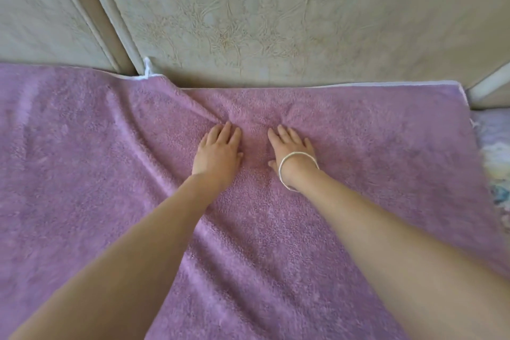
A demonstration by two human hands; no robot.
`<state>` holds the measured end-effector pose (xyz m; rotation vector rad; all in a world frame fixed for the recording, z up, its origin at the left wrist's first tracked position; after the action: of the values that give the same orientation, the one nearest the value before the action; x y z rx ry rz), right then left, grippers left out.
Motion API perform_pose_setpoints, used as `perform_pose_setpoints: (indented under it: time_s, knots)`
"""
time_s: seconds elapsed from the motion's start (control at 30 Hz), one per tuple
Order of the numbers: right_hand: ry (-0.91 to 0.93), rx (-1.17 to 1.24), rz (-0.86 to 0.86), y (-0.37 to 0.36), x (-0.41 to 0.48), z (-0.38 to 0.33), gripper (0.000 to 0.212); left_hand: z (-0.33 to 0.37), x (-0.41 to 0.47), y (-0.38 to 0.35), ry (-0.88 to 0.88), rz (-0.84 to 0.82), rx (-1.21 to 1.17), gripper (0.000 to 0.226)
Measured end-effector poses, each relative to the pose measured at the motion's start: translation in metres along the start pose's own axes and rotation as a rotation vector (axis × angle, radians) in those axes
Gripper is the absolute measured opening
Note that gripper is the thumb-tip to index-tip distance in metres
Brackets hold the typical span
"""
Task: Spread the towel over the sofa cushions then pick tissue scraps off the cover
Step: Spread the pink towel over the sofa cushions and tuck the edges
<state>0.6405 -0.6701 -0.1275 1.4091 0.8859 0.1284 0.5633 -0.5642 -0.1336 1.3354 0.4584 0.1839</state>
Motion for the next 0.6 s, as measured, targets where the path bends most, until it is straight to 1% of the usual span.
perform_pose_setpoints:
  time_s: [0.1, 0.17, 0.27, 0.33, 0.47, 0.6]
  knots:
    - [0.025, -0.014, -0.036, 0.001, 0.004, 0.002, 0.071, 0.001, 0.002, 0.001, 0.015, -0.02, 0.006, 0.052]
    - [0.038, -0.062, -0.016, 0.012, 0.006, -0.001, 0.064, 0.002, 0.008, 0.01, 0.051, 0.04, -0.021, 0.044]
    - [0.033, -0.016, 0.143, 0.044, 0.028, 0.003, 0.035, -0.003, 0.03, 0.034, 0.173, 0.22, -0.098, 0.029]
    - [0.001, 0.026, 0.23, 0.063, 0.05, 0.011, 0.029, -0.009, 0.053, 0.04, 0.233, 0.278, -0.108, 0.022]
    - [-0.024, -0.023, 0.332, 0.066, 0.077, 0.025, 0.037, -0.011, 0.089, 0.036, 0.229, 0.238, -0.017, 0.025]
    - [-0.042, 0.022, 0.273, 0.056, 0.097, 0.037, 0.039, -0.015, 0.112, 0.031, 0.236, 0.15, 0.024, 0.026]
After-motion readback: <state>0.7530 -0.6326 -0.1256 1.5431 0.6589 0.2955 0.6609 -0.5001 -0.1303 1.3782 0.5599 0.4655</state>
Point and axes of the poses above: each hand's wrist, its own x-axis towards the middle knuckle, its own y-axis out of the back of the hand, z = x × y, the point moved 5 cm from there along x, towards the middle knuckle, and after that the axes turned 10 degrees about z, right-handed, at the moved point
